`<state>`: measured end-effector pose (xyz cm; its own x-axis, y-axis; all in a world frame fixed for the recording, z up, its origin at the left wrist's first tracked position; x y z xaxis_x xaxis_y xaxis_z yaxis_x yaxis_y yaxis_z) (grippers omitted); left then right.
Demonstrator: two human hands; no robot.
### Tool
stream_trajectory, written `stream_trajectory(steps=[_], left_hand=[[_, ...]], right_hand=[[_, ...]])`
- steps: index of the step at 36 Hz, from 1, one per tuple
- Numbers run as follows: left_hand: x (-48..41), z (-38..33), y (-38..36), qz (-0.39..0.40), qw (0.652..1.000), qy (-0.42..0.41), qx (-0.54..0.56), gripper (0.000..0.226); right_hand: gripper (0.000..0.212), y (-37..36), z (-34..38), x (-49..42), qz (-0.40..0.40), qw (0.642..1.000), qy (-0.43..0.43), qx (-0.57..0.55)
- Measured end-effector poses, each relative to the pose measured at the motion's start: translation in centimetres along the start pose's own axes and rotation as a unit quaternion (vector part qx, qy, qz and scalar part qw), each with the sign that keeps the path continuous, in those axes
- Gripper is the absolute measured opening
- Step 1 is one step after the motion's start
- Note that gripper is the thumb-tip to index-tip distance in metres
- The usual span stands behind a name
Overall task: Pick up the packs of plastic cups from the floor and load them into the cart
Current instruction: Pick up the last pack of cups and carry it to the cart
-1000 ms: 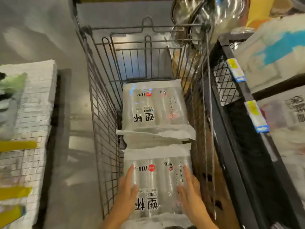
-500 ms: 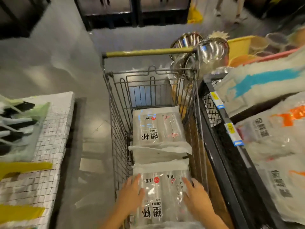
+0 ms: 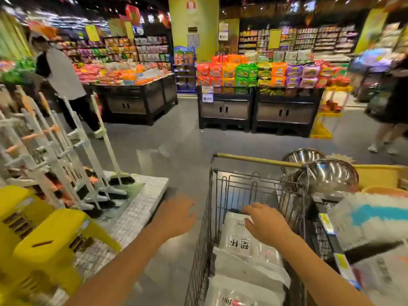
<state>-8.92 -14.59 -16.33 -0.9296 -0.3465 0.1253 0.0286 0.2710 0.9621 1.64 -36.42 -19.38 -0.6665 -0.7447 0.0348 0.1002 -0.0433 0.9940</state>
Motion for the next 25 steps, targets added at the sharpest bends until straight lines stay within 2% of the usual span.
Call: stream_trajectory(steps=[4,9,10,13,14,20,25], left_hand=[[2.9,3.7,4.0,-0.071,0.996,0.030,-0.045,0.039],[8.5,8.5,8.0,-0.141,0.985,0.068,-0.070,0.082],[9.7,9.7,8.6,-0.151,0.983,0.081,-0.067,0.081],[13.1,13.8,9.9,-0.176,0.975,0.120,-0.070,0.050],[14.3,15.2,10.2,-0.179,0.973,0.131,-0.071,0.046],[23.5,23.9,11.7,-0.191,0.953,0.218,-0.090,0.048],[32.2,31.0,11.9,-0.188,0.934,0.294,-0.083,0.052]], right_hand=[[0.036,3.8,4.9,-1.8,-0.052,0.996,0.062,0.024],[0.037,6.7,12.7,-3.7,-0.090,0.984,0.143,0.060],[0.038,7.1,14.6,-4.0,-0.095,0.980,0.159,0.068],[0.041,7.6,20.2,-4.7,-0.100,0.973,0.197,0.071],[0.042,7.7,22.2,-4.8,-0.101,0.970,0.210,0.068],[0.041,8.4,35.5,-4.0,-0.116,0.948,0.291,0.057],[0.047,7.1,46.5,-2.5,-0.126,0.912,0.389,0.026]])
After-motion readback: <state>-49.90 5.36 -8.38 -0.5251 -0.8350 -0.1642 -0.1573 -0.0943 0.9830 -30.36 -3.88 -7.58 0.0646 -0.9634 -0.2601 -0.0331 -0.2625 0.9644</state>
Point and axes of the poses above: each hand's wrist, its own x-axis away from the middle knuckle, its own y-axis out of the back of the hand, z = x × y, the point moved 6 cm from there along -x, towards the middle knuckle, and after that the axes turned 7 degrees about y, right-handed, at the moved point
